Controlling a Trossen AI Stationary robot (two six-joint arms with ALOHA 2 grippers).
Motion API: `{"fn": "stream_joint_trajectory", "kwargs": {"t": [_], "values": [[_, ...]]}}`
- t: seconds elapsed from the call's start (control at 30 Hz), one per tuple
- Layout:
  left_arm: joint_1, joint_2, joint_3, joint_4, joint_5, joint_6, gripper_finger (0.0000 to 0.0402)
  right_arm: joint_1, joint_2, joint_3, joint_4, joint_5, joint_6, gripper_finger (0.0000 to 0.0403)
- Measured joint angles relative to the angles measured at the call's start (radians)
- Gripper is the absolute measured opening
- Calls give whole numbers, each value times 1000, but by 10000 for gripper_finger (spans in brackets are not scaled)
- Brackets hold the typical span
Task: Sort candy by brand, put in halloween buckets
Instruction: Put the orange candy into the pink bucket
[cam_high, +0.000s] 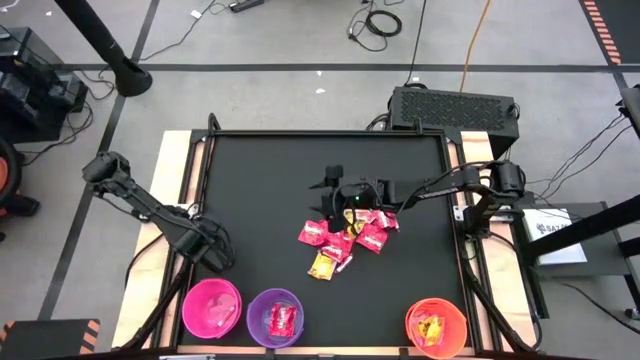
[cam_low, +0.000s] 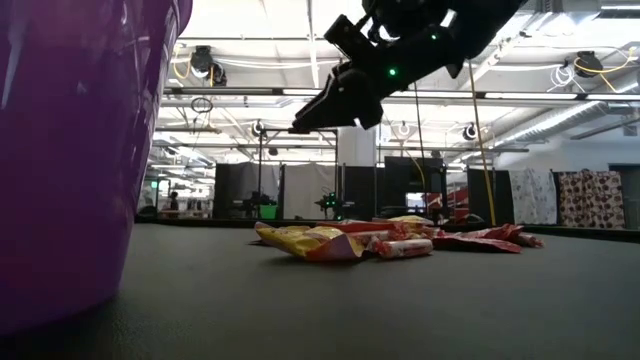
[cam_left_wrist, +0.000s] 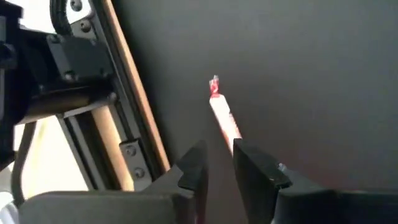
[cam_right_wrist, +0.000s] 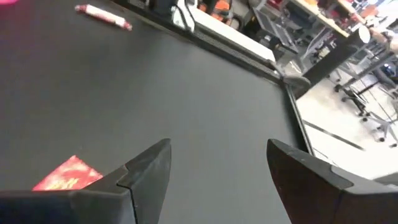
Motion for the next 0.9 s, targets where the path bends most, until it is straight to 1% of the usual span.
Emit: {"fn": "stream_joint_trajectory", "kwargs": {"t": [0.1,0.17,0.27,0.33,0.67,0.9], "values": [[26,0,-31,53,1,-2,107,-7,0,2,-1,-59,6,255],[42,0,-63,96,1,2,126,-8,0,2,-4,-77,6,255],[54,0,-104,132,1,3,151,-8,0,2,-1,-83,-3,255],[56,0,-123,150,2,0,162,-8,0,2,-2,-83,-9,255],[56,2,-132,159,16,-14,166,-8,0,2,-3,-83,-22,255],[56,2,-206,257,49,-57,167,-8,0,2,-17,-83,-13,255]]}}
